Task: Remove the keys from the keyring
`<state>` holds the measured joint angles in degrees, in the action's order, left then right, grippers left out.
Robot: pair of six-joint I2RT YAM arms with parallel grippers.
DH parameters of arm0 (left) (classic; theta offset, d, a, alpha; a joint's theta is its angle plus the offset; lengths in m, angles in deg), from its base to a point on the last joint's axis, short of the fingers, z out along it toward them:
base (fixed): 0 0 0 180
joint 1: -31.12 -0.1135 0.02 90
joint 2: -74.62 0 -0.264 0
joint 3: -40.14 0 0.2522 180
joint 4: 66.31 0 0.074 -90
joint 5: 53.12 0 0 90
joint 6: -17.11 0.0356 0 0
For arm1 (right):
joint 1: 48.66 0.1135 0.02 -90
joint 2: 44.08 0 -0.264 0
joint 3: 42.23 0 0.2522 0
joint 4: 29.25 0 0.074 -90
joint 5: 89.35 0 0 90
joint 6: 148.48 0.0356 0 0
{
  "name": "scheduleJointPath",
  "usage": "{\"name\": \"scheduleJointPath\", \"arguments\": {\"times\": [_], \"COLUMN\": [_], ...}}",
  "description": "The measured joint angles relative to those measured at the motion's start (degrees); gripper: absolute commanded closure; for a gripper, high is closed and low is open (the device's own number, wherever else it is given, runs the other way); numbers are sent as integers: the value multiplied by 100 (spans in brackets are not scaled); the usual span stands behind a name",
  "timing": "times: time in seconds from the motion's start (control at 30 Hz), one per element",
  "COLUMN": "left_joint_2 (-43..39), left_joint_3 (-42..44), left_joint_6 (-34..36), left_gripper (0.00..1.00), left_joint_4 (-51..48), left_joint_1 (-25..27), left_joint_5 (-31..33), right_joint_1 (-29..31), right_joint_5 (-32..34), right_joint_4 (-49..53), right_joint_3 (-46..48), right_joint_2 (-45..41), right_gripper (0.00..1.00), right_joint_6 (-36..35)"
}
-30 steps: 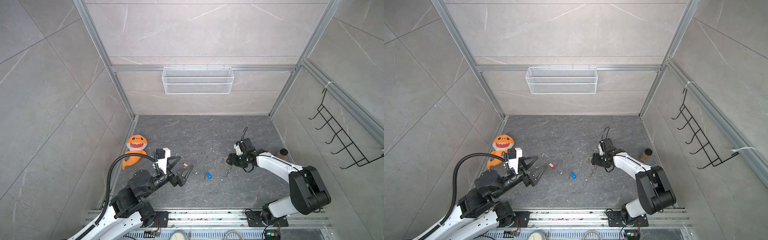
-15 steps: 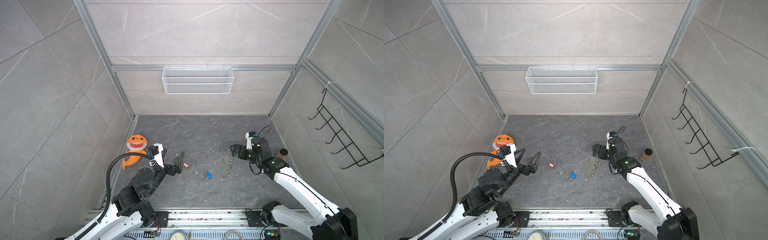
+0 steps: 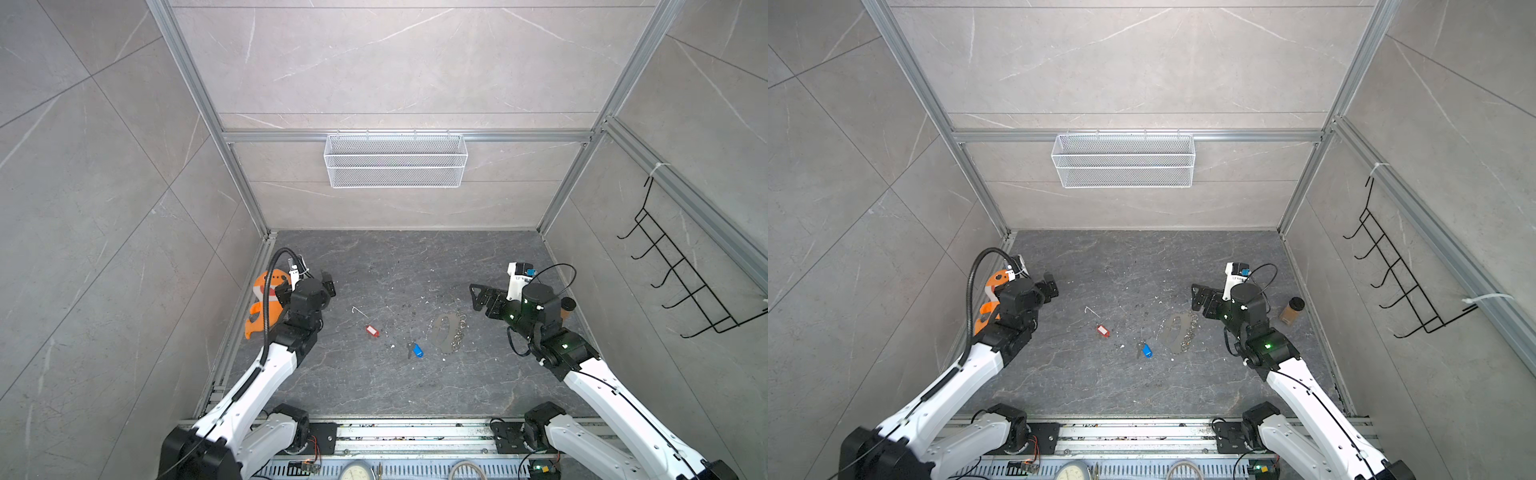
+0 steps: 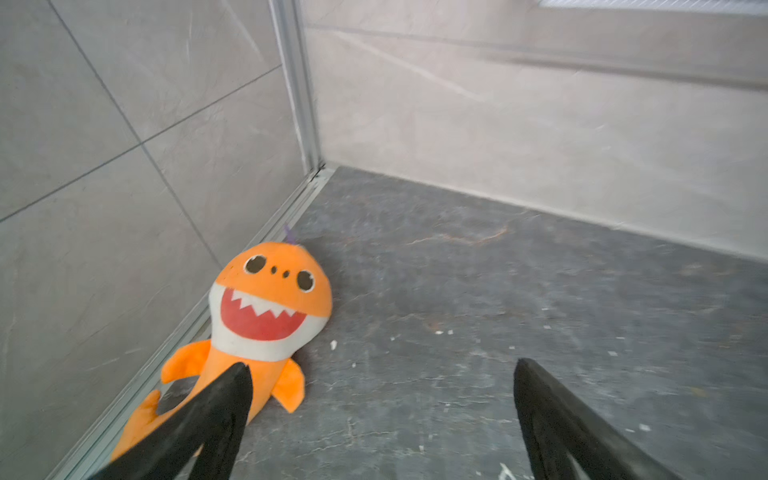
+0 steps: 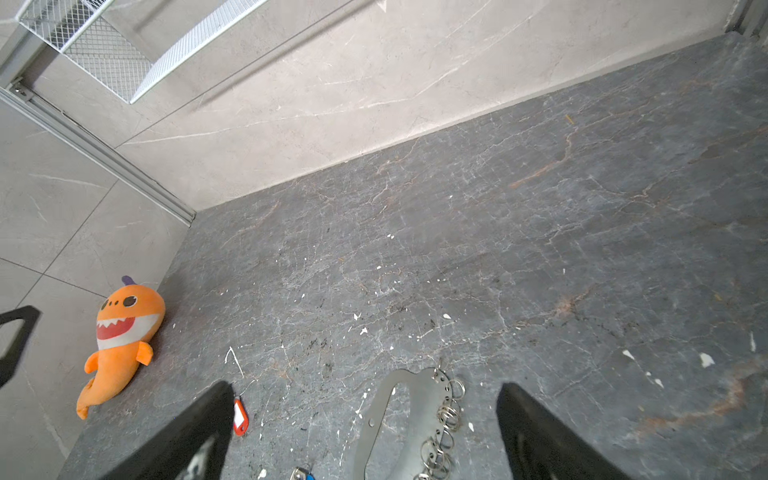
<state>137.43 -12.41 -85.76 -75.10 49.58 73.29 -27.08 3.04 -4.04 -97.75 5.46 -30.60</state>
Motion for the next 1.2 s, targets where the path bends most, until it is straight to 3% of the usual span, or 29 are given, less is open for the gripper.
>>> {"name": "scheduleJointPath", "arguments": {"times": [0.17,0.43,0.63,0.87,0.93,1.2], "left_joint_2": [1106,1537,2035,2216,2273,2380], "left_joint_3": [363,935,1502,1486,1672,1912], "left_joint_6": [352,621,1110,1237,1226,1224], "left_gripper": [0,0,0,0,0,0], "left_joint_4": [446,1556,3010,3202,3733,4092], "left_joint_1": [-297,-1032,-1047,-1572,-1784,-1878], "left_joint_5": [566,621,-44,-1373,-1773,-2319], "right_joint_1": [0,0,0,0,0,0], "right_joint_5": [9,212,280,271,234,173], "right_joint_4": [0,2,-166,-625,-769,-1746], "right_joint_3": [0,0,122,525,592,1141], "right_joint_2": [0,0,-133,-468,-496,-789], "right_gripper": [0,0,0,1,0,0], "right_joint_6": [-63,-66,-70,-136,-184,-424]}}
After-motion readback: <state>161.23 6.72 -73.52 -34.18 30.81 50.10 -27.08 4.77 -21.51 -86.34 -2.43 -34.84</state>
